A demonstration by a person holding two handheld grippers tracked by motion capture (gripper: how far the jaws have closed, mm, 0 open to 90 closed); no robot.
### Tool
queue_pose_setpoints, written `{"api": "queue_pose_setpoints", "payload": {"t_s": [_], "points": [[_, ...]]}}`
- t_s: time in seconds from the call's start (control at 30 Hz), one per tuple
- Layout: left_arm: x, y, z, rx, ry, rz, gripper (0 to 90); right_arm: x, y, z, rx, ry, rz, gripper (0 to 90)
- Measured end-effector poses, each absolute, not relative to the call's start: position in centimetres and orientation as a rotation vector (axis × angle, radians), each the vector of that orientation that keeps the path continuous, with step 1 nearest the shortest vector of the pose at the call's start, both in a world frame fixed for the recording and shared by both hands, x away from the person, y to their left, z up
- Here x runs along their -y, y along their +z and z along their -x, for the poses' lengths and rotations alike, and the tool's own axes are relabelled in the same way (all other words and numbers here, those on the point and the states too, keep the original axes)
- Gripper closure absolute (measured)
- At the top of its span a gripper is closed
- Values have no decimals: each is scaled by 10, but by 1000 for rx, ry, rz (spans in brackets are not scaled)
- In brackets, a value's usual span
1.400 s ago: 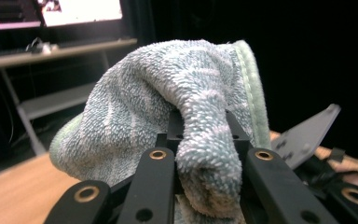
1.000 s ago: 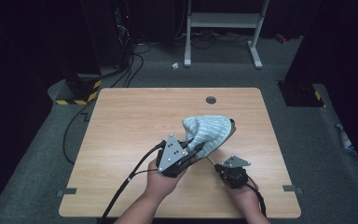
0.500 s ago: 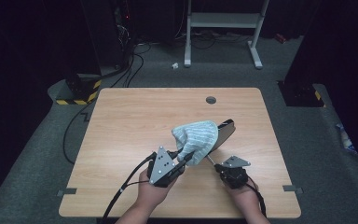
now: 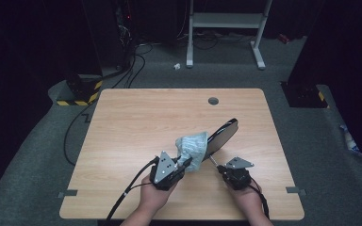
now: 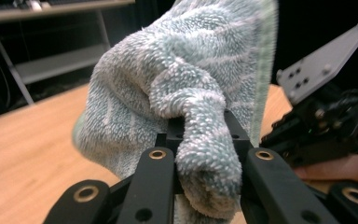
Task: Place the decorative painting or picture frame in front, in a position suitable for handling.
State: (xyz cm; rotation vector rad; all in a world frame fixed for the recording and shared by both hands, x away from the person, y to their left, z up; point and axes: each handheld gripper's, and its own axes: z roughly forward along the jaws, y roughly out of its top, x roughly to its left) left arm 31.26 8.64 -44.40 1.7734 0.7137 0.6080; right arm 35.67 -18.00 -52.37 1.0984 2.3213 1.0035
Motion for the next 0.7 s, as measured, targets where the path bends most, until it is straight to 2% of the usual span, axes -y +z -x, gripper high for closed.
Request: {"api": "queue_pose_setpoints", "payload": {"t_s": [0.33,0.57,0.7], "points": [[-76,-474,-325,-780,617,-1868,782,180,-524,-357,-2319,1000,-1097,879],[-91,-452,-294,-729,677,-1757,781,179,-524,-356,-2322,1000,-1096,880],[-91,-432,-277,-645,727,-1678,780,179,-524,-356,-2324,999,-1093,881]]}}
